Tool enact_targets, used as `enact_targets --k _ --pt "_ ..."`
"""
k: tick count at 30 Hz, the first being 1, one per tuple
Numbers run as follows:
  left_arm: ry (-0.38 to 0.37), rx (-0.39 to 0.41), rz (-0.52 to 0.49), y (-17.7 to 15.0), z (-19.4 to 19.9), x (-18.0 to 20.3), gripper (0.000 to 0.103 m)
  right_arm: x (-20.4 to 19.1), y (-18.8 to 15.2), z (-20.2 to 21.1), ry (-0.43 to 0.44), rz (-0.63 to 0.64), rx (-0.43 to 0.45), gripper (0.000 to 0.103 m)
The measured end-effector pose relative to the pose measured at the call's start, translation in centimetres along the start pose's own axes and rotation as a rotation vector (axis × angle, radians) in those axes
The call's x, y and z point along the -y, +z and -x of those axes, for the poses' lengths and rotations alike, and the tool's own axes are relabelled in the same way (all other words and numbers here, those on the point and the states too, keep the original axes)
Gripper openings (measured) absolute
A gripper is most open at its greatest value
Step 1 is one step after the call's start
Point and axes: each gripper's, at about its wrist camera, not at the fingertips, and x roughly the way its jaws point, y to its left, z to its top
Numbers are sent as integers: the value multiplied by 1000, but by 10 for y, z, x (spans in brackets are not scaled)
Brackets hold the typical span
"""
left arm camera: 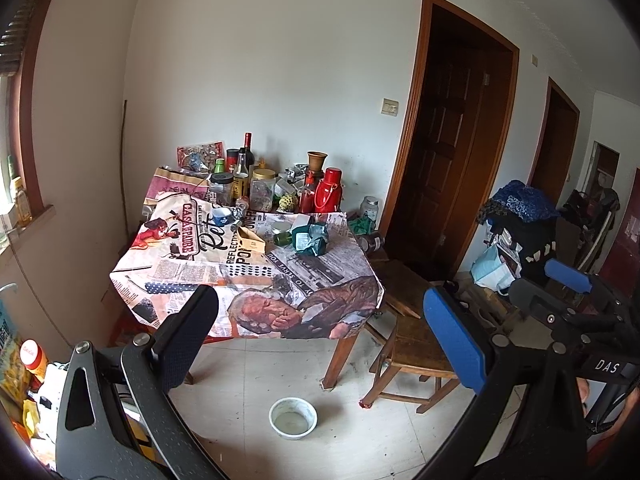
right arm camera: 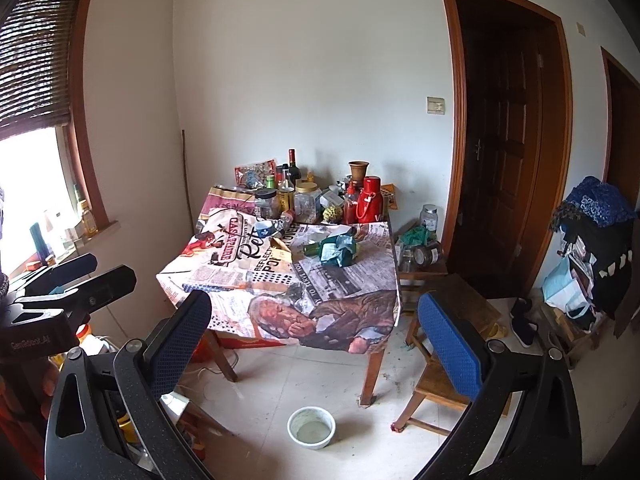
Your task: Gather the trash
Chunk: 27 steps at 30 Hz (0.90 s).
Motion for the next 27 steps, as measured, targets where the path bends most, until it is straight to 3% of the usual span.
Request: enact_targets --k 12,19,27 --pt "40 -19 9 37 -85 -6 103 26 21 -68 -27 -46 -38 103" --pt "25 -5 -12 69 -153 -48 101 17 43 -132 -74 -62 -66 103" --pt "7 -88 -38 109 -245 -107 101 -1 75 -216 -104 -140 -130 103"
